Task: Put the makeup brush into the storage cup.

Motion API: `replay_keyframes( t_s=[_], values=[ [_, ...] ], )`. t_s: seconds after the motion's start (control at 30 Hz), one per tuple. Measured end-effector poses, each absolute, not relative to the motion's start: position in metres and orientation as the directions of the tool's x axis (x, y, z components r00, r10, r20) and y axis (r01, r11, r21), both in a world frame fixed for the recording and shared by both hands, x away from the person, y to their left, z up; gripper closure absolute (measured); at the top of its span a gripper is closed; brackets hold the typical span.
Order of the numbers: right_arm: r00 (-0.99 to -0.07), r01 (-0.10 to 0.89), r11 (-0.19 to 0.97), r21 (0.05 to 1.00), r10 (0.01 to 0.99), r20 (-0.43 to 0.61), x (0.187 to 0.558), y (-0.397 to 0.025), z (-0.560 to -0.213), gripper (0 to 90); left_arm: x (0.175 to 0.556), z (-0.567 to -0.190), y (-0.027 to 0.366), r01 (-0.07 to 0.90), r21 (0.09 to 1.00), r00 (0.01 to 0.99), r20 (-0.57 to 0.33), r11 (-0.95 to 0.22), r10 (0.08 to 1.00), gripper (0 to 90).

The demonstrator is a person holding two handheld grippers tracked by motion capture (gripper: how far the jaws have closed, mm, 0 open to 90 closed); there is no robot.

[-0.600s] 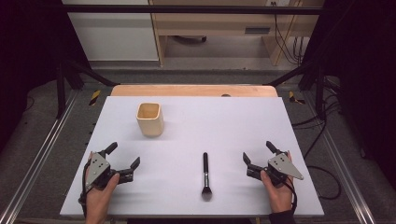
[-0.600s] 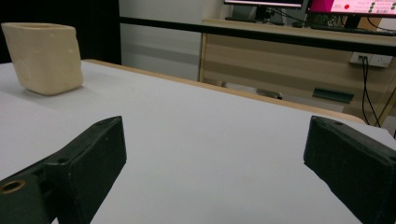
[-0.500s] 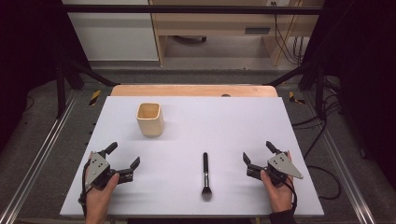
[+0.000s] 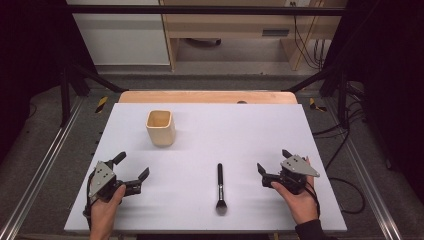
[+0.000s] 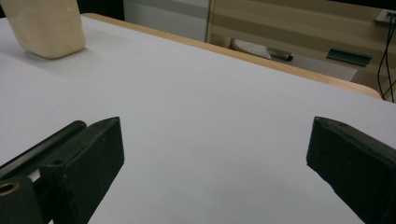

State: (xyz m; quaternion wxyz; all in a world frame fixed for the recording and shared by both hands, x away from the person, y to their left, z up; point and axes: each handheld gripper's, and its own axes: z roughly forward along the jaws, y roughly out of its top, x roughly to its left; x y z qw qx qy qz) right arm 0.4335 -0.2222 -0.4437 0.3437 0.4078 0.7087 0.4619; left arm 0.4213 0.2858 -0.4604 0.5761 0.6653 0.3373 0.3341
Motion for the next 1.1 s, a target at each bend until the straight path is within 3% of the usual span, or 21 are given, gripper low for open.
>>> replay_keyframes(
  t_s=[0.53,1.1],
  values=[
    [-0.477,0.343,0.302,0.890,0.872,-0.112,0.438,-0.181,-0.403,6.3,0.421,-0.460,0.283,0.058,0.989,0.556,0.081,-0.136,0.827,1.2],
    [-0.520,0.484,0.384,0.786,0.849,-0.095,0.447,-0.124,-0.410,5.2,0.421,-0.460,0.281,0.060,0.988,0.558,0.082,-0.139,0.826,1.5]
  ],
)
